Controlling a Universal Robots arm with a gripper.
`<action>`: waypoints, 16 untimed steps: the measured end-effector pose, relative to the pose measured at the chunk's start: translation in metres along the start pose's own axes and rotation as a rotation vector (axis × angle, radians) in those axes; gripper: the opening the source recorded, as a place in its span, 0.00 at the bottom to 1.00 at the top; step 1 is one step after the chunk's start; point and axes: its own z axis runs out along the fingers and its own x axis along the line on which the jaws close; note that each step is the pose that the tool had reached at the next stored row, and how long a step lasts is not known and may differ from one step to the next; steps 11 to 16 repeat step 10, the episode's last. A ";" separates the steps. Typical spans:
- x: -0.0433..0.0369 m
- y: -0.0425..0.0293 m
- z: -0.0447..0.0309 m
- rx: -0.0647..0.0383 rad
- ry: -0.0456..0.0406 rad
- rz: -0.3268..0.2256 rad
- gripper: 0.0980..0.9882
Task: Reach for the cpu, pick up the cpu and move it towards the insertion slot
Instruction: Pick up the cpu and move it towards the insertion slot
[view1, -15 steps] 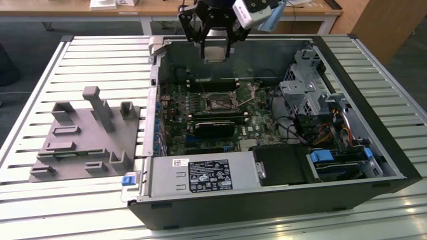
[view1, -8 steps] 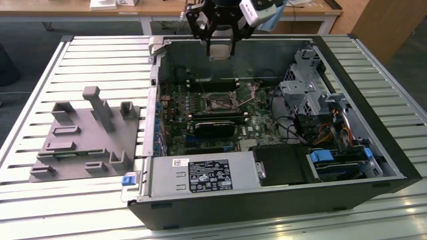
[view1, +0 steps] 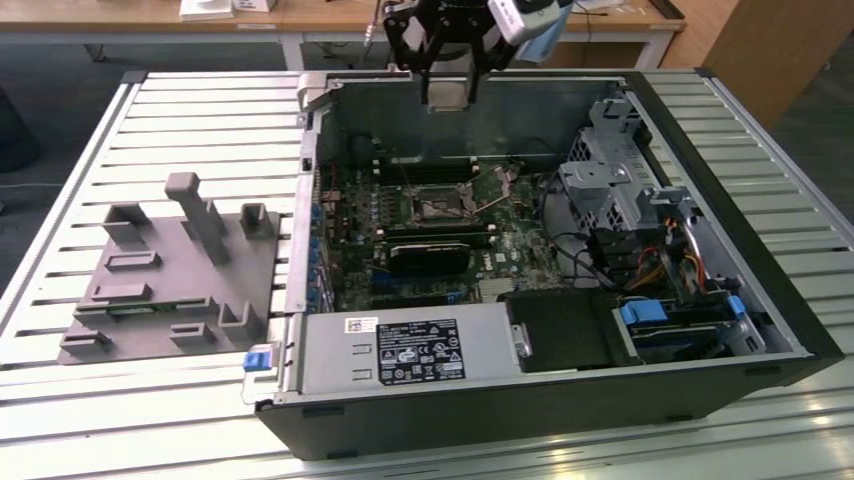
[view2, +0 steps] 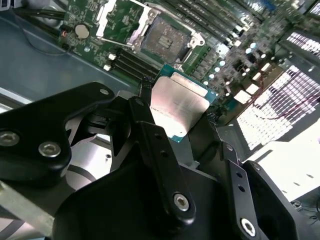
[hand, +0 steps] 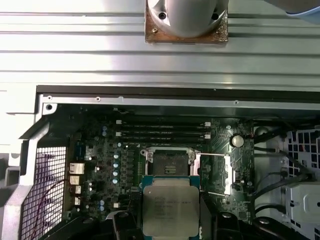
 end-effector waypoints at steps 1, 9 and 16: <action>-0.0010 0.0013 0.0004 0.000 -0.0001 0.000 0.50; -0.0015 0.0023 0.0006 0.000 -0.0001 0.000 0.50; -0.0015 0.0023 0.0005 0.000 -0.0001 0.000 0.50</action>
